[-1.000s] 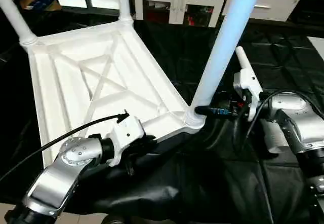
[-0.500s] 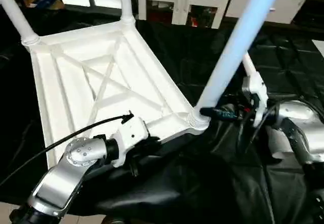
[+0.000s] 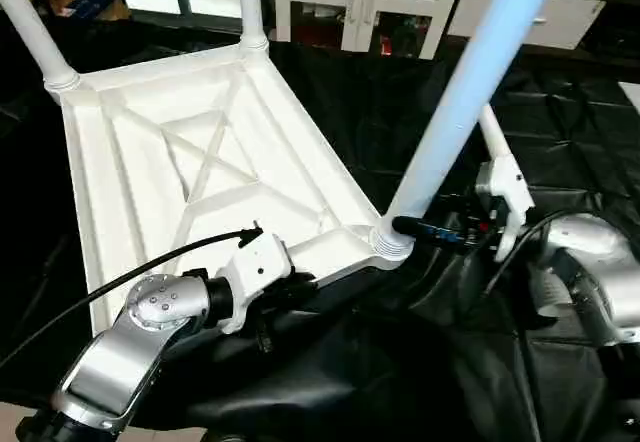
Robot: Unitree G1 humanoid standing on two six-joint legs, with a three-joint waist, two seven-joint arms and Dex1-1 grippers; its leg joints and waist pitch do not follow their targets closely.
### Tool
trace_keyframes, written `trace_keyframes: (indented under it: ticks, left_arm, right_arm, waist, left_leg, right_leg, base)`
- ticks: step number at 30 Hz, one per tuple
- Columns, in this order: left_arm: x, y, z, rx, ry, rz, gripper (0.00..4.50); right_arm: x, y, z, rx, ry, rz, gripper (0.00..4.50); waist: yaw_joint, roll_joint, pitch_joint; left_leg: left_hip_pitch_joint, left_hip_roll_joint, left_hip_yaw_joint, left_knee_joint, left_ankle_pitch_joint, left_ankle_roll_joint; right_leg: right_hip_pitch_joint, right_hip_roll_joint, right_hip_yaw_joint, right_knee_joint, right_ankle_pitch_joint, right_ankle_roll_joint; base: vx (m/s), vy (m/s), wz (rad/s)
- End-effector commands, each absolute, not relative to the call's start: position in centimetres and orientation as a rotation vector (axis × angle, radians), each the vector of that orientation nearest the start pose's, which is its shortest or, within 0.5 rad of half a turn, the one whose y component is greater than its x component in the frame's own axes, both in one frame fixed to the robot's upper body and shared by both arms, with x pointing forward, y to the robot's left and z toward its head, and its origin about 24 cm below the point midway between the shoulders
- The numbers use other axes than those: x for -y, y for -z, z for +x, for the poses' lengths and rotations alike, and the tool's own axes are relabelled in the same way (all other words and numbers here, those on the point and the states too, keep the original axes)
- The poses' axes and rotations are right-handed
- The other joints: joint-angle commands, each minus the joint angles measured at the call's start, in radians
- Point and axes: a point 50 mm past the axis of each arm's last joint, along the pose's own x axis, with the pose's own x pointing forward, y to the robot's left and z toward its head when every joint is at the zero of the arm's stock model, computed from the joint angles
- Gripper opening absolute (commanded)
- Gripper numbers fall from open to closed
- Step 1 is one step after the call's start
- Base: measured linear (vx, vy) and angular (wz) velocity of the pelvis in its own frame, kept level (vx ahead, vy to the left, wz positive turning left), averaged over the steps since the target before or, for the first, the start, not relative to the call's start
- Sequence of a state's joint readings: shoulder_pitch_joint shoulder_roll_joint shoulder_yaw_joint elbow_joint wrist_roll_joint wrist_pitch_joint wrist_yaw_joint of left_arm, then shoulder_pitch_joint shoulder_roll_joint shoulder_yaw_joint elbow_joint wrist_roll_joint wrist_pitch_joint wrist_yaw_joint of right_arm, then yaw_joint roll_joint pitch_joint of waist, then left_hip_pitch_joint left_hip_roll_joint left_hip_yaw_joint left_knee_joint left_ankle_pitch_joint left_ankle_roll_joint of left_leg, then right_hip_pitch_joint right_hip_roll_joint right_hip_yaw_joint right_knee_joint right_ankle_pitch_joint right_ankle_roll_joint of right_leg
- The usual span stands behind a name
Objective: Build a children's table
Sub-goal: Insert table leg to table base
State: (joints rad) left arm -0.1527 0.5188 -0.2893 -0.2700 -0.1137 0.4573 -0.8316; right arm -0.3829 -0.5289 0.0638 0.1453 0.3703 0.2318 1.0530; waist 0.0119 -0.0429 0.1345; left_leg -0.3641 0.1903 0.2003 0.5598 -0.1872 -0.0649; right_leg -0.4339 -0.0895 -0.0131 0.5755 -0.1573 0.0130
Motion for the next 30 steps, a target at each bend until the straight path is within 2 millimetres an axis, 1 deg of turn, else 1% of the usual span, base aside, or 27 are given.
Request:
trace_keyframes:
  ticks: [1,3,4,5,6,7,9,10,11,12,13,14,15,16,17,18,19,20,21,22,23,24,25,26,27,28,30]
  left_arm:
    - [-11.7,-6.1,22.7,-0.384,1.178,0.338,0.0]
    - [-11.5,-6.1,23.1,-0.389,1.131,0.329,0.0]
    - [-11.2,-6.1,23.7,-0.399,1.056,0.32,0.0]
    - [-11.2,-6.1,23.7,-0.399,1.056,0.32,0.0]
    - [-10.0,-6.0,25.5,-0.438,0.863,0.259,0.0]
    - [-10.0,-6.0,25.5,-0.438,0.863,0.259,0.0]
    - [-9.4,-5.9,26.2,-0.461,0.78,0.223,0.0]
    - [-7.7,-6.0,27.6,-0.489,0.652,0.153,0.0]
    - [-7.7,-6.0,27.6,-0.489,0.652,0.153,0.0]
    - [-7.0,-6.2,28.1,-0.493,0.614,0.128,0.0]
    - [-6.0,-6.3,28.7,-0.492,0.593,0.106,0.0]
    - [-5.5,-6.4,29.0,-0.486,0.584,0.099,0.0]
    - [-5.0,-6.5,29.3,-0.48,0.576,0.092,0.0]
    - [-4.2,-6.7,29.7,-0.472,0.573,0.086,0.0]
    - [-3.6,-6.9,30.0,-0.462,0.574,0.079,0.0]
    - [-3.3,-7.2,30.1,-0.459,0.572,0.075,0.0]
    - [-3.3,-7.2,30.1,-0.459,0.572,0.075,0.0]
    - [-3.4,-7.3,30.1,-0.461,0.571,0.074,0.0]
    - [-3.7,-7.4,30.1,-0.467,0.561,0.073,0.0]
    - [-3.7,-7.4,30.1,-0.467,0.561,0.073,0.0]
    - [-4.1,-7.4,30.2,-0.474,0.55,0.075,0.0]
    - [-4.5,-7.3,30.2,-0.479,0.537,0.076,0.0]
    - [-4.8,-7.3,30.3,-0.482,0.527,0.078,0.0]
    - [-4.8,-7.3,30.3,-0.482,0.527,0.078,0.0]
    - [-4.9,-7.3,30.3,-0.484,0.52,0.08,0.0]
    - [-5.0,-7.2,30.4,-0.484,0.515,0.081,0.0]
    - [-5.1,-7.2,30.6,-0.479,0.514,0.085,0.0]
  right_arm:
    - [19.4,-6.7,29.0,-0.355,-0.934,-0.16,1.84]
    - [19.2,-6.4,29.1,-0.354,-0.89,-0.14,1.84]
    - [18.9,-6.0,29.4,-0.347,-0.787,-0.125,1.84]
    - [18.9,-6.0,29.4,-0.347,-0.787,-0.125,1.84]
    - [18.2,-4.3,30.4,-0.349,-0.522,-0.096,1.84]
    - [18.2,-4.3,30.4,-0.349,-0.522,-0.096,1.84]
    - [17.7,-3.6,30.9,-0.355,-0.431,-0.071,1.84]
    - [16.3,-2.7,32.1,-0.353,-0.266,-0.001,1.84]
    - [16.3,-2.7,32.1,-0.353,-0.266,-0.001,1.84]
    - [15.6,-2.4,32.6,-0.355,-0.214,0.026,1.83]
    - [14.6,-2.1,33.1,-0.359,-0.169,0.056,1.83]
    - [14.0,-2.1,33.4,-0.361,-0.152,0.066,1.83]
    - [13.4,-2.0,33.7,-0.364,-0.134,0.076,1.83]
    - [12.5,-2.1,34.1,-0.367,-0.114,0.089,1.83]
    - [11.6,-2.2,34.4,-0.367,-0.115,0.089,1.83]
    - [11.0,-2.4,34.6,-0.366,-0.115,0.086,1.83]
    - [11.0,-2.4,34.6,-0.366,-0.115,0.086,1.83]
    - [10.7,-2.7,34.7,-0.358,-0.12,0.081,1.83]
    - [10.5,-2.9,34.9,-0.35,-0.12,0.07,1.83]
    - [10.5,-2.9,34.9,-0.35,-0.12,0.07,1.83]
    - [10.5,-3.0,35.0,-0.341,-0.122,0.067,1.83]
    - [10.4,-3.2,35.2,-0.33,-0.123,0.07,1.83]
    - [10.3,-3.4,35.3,-0.318,-0.121,0.089,1.83]
    - [10.3,-3.4,35.3,-0.318,-0.121,0.089,1.83]
    - [10.3,-3.5,35.5,-0.31,-0.121,0.095,1.83]
    - [10.2,-3.7,35.7,-0.288,-0.126,0.114,1.83]
    - [10.1,-4.2,35.9,-0.256,-0.143,0.104,1.83]
  waist:
    - [0.001,0.01,-0.03]
    - [-0.005,0.004,-0.029]
    - [-0.008,0.001,-0.027]
    - [-0.012,0.003,-0.024]
    - [-0.018,0.001,-0.023]
    - [-0.02,0.006,-0.021]
    - [-0.031,0.003,-0.021]
    - [-0.035,0.007,-0.023]
    - [-0.051,0.011,-0.018]
    - [-0.054,0.014,-0.016]
    - [-0.057,0.015,-0.016]
    - [-0.064,0.027,-0.011]
    - [-0.068,0.026,-0.007]
    - [-0.074,0.034,0.003]
    - [-0.069,0.036,0.009]
    - [-0.032,0.047,0.014]
    - [0.003,0.044,0.014]
    - [-0.009,-0.024,0.006]
    - [-0.004,-0.035,0.006]
    - [-0.01,-0.052,-0.004]
    - [0.003,-0.019,-0.006]
    - [-0.009,-0.011,-0.014]
    - [-0.008,0.012,-0.022]
    - [-0.013,0.013,-0.022]
    - [-0.014,0.015,-0.018]
    - [-0.02,0.014,-0.012]
    - [-0.026,0.014,-0.012]
  left_leg:
    - [0.006,0.035,-0.017,-0.082,-0.358,0.019]
    - [0.01,0.035,-0.017,-0.083,-0.386,0.007]
    - [0.007,0.033,-0.02,-0.084,-0.404,0.002]
    - [0.006,0.033,-0.024,-0.087,-0.421,-0.01]
    - [0.004,0.032,-0.029,-0.087,-0.445,-0.021]
    - [0.007,0.031,-0.028,-0.087,-0.445,-0.037]
    - [0.01,0.023,-0.039,-0.085,-0.484,-0.048]
    - [0.006,0.021,-0.047,-0.089,-0.507,-0.045]
    - [0.01,0.018,-0.046,-0.087,-0.543,-0.042]
    - [0.011,0.017,-0.06,-0.093,-0.595,-0.046]
    - [0.01,0.015,-0.068,-0.096,-0.619,-0.042]
    - [0.008,0.018,-0.079,-0.106,-0.664,-0.036]
    - [0.01,0.024,-0.082,-0.116,-0.706,-0.035]
    - [0.019,0.039,-0.082,-0.144,-0.82,-0.026]
    - [0.008,0.048,-0.077,-0.166,-0.848,-0.019]
    - [-0.038,0.082,-0.053,-0.227,-0.898,-0.007]
    - [-0.046,0.091,-0.033,-0.235,-0.894,0.01]
    - [0.038,0.043,-0.014,-0.135,-0.726,0.013]
    - [0.079,-0.022,-0.028,0.033,-0.374,0.026]
    - [0.015,-0.024,-0.046,0.024,-0.227,0.038]
    - [-0.047,0.0,-0.078,-0.049,-0.153,-0.006]
    - [-0.036,0.014,-0.084,-0.085,-0.215,-0.041]
    - [-0.017,0.02,-0.08,-0.089,-0.266,-0.052]
    - [-0.012,0.023,-0.077,-0.09,-0.275,-0.051]
    - [-0.012,0.022,-0.072,-0.094,-0.316,-0.046]
    - [-0.009,0.024,-0.074,-0.099,-0.417,-0.048]
    - [-0.001,0.021,-0.078,-0.098,-0.508,-0.054]
  right_leg:
    - [0.026,-0.025,0.024,-0.08,-0.422,-0.167]
    - [0.021,-0.025,0.027,-0.086,-0.462,-0.147]
    - [0.019,-0.025,0.025,-0.088,-0.493,-0.135]
    - [0.016,-0.028,0.025,-0.092,-0.546,-0.115]
    - [0.014,-0.03,0.022,-0.096,-0.605,-0.091]
    - [0.008,-0.03,0.022,-0.099,-0.624,-0.082]
    - [0.004,-0.03,0.011,-0.112,-0.708,-0.048]
    - [0.013,-0.028,0.002,-0.113,-0.709,-0.023]
    - [0.001,-0.026,-0.003,-0.124,-0.697,-0.029]
    - [0.012,-0.021,-0.021,-0.129,-0.696,-0.012]
    - [0.018,-0.021,-0.028,-0.131,-0.687,-0.007]
    - [0.028,-0.022,-0.045,-0.134,-0.648,-0.015]
    - [0.032,-0.017,-0.055,-0.138,-0.621,-0.017]
    - [0.044,-0.001,-0.082,-0.121,-0.516,-0.033]
    - [0.059,0.005,-0.087,-0.096,-0.473,-0.038]
    - [0.101,0.003,-0.068,0.046,-0.309,-0.059]
    - [0.101,-0.003,-0.047,0.088,-0.242,-0.054]
    - [0.013,-0.035,0.027,-0.029,-0.541,0.008]
    - [-0.053,-0.116,0.043,-0.182,-1.089,0.056]
    - [0.008,-0.128,0.058,-0.173,-1.14,0.061]
    - [0.067,-0.115,0.032,-0.118,-0.986,0.017]
    - [0.059,-0.06,-0.004,-0.094,-0.707,-0.018]
    - [0.05,-0.042,-0.009,-0.077,-0.484,-0.066]
    - [0.047,-0.039,-0.008,-0.075,-0.399,-0.089]
    - [0.049,-0.037,-0.009,-0.074,-0.34,-0.12]
    - [0.042,-0.037,-0.013,-0.08,-0.418,-0.124]
    - [0.038,-0.043,-0.016,-0.093,-0.514,-0.105]
  base:
    - [0.0,0.0,0.0]
    - [0.0,0.0,0.0]
    - [0.0,0.0,0.0]
    - [0.0,0.0,0.0]
    - [-0.054,0.015,-0.08]
    - [-0.056,0.02,-0.08]
    - [-0.064,0.024,-0.09]
    - [-0.076,0.04,-0.12]
    - [-0.116,0.068,-0.21]
    - [-0.073,0.05,-0.14]
    - [-0.062,0.057,-0.18]
    - [0.0,0.0,0.0]
    - [-0.05,0.045,-0.09]
    - [-0.06,0.018,0.03]
    - [-0.122,-0.014,0.15]
    - [-0.094,-0.032,0.16]
    - [-0.05,-0.113,0.29]
    - [0.032,-0.14,0.1]
    - [0.032,-0.14,0.1]
    - [0.084,-0.047,-0.39]
    - [0.064,0.012,-0.32]
    - [0.074,0.033,-0.44]
    - [0.0,0.0,0.0]
    - [0.0,0.0,0.0]
    - [0.0,0.0,0.0]
    - [0.0,0.0,0.0]
    - [0.0,0.0,0.0]
